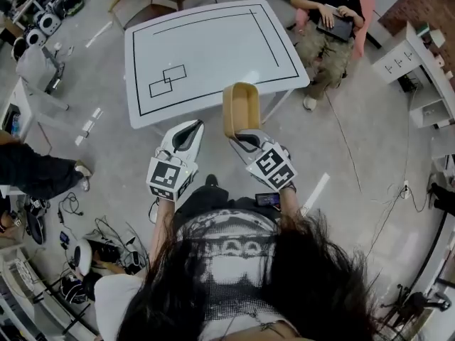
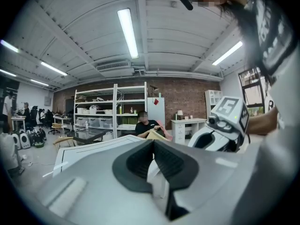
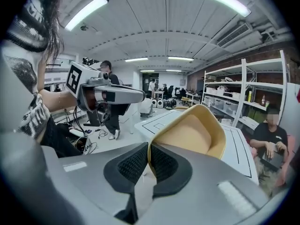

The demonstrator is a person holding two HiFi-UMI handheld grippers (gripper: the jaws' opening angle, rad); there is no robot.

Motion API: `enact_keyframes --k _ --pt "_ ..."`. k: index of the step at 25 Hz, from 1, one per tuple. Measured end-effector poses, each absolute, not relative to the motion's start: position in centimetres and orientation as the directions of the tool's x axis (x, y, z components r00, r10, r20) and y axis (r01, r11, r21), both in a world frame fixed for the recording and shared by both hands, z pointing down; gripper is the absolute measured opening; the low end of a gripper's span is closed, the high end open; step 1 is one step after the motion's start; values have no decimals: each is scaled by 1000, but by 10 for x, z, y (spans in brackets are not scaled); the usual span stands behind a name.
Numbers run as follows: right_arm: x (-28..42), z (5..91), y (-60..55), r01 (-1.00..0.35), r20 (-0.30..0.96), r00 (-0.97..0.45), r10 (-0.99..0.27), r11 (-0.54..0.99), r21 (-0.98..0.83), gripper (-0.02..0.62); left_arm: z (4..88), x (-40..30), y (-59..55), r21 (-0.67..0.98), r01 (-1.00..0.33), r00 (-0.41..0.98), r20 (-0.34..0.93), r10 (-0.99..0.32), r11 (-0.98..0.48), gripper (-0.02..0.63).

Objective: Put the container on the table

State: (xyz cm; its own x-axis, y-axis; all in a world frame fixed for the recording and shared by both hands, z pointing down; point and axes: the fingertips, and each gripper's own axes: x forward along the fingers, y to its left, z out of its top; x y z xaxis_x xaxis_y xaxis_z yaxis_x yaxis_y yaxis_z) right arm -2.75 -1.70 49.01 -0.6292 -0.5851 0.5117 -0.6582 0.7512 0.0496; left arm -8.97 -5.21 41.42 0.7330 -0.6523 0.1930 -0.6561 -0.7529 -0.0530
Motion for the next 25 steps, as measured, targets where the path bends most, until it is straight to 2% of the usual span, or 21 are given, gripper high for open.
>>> enact_keyframes --k 9,18,25 --pt "-64 493 -78 -710 522 -578 -627 702 57 21 414 -119 -116 -56 -582 793 183 -581 -811 0" --pt "-67 506 -106 -707 581 -552 -598 705 54 21 429 -122 -142 -3 -562 812 189 -552 -827 0" --pt "-71 513 -151 -683 592 -570 -570 729 44 22 436 -130 -179 12 -591 793 194 -578 -807 0"
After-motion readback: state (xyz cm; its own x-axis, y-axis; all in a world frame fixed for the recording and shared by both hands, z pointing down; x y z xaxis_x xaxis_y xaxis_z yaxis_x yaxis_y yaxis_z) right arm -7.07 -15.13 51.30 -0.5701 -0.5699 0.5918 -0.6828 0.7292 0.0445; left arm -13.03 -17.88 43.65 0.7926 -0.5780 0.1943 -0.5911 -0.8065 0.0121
